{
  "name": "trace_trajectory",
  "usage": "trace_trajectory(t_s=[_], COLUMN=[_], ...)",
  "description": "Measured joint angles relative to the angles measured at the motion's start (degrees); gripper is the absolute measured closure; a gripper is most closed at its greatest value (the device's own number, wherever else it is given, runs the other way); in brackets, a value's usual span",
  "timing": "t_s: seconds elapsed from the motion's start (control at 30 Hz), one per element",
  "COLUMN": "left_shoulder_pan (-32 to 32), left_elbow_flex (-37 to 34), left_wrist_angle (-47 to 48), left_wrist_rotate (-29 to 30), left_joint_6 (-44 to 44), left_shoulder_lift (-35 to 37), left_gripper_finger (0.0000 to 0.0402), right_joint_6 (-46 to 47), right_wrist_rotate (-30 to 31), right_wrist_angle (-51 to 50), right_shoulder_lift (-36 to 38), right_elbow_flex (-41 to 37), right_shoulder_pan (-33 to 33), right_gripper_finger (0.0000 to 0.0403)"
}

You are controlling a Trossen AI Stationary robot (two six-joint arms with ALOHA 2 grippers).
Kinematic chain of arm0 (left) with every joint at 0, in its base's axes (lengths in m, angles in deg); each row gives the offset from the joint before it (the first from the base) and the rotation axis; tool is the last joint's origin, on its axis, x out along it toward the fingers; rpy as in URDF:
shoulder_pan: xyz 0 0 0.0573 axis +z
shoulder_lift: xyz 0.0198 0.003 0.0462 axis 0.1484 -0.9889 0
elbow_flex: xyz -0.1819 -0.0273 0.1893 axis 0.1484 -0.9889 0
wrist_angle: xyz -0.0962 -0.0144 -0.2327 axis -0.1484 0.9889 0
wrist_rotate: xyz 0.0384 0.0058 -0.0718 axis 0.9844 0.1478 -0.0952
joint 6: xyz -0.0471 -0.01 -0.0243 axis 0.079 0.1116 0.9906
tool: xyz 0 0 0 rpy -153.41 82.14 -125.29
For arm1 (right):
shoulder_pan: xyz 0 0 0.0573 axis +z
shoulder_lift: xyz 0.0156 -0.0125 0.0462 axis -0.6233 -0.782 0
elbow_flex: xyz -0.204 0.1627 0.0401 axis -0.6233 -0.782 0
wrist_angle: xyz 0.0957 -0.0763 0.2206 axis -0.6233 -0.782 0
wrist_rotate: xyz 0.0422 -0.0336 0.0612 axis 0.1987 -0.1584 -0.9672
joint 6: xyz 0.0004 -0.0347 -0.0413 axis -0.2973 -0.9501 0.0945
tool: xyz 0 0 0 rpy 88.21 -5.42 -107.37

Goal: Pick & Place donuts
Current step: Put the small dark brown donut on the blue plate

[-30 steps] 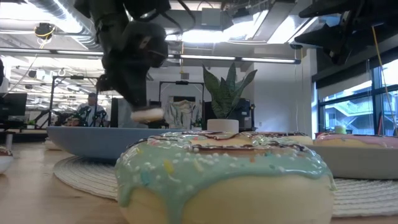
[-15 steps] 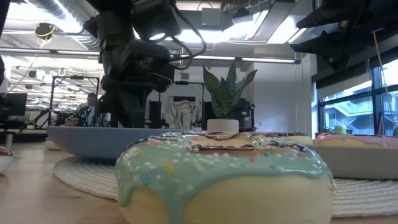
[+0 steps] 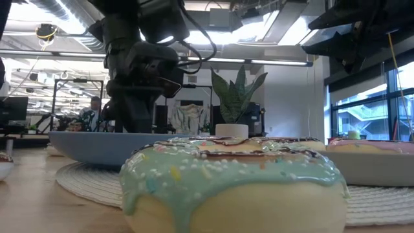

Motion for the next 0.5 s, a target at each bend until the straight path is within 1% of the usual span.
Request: trace_trajectory(t_s=[0.2, 0.5], left_shoulder_pan=[0.82, 2.55], left_elbow_flex=[0.00, 0.03], left_wrist_angle=[0.11, 0.81], left_wrist_rotate=[-0.26, -0.01], left_joint_6=[0.06, -2.38], left_shoulder_lift=[0.01, 1.27], left_gripper_finger=[0.0361, 0.0313], right_joint_6=[0.01, 0.20], right_wrist_rotate=[0.01, 0.01], right_wrist_angle=[0.00, 0.00], right_shoulder_lift=[0.00, 0.00], right_elbow_flex=[0.00, 0.00], right_shoulder_pan=[0.00, 0.00], right_gripper_finger=[0.0192, 0.0192])
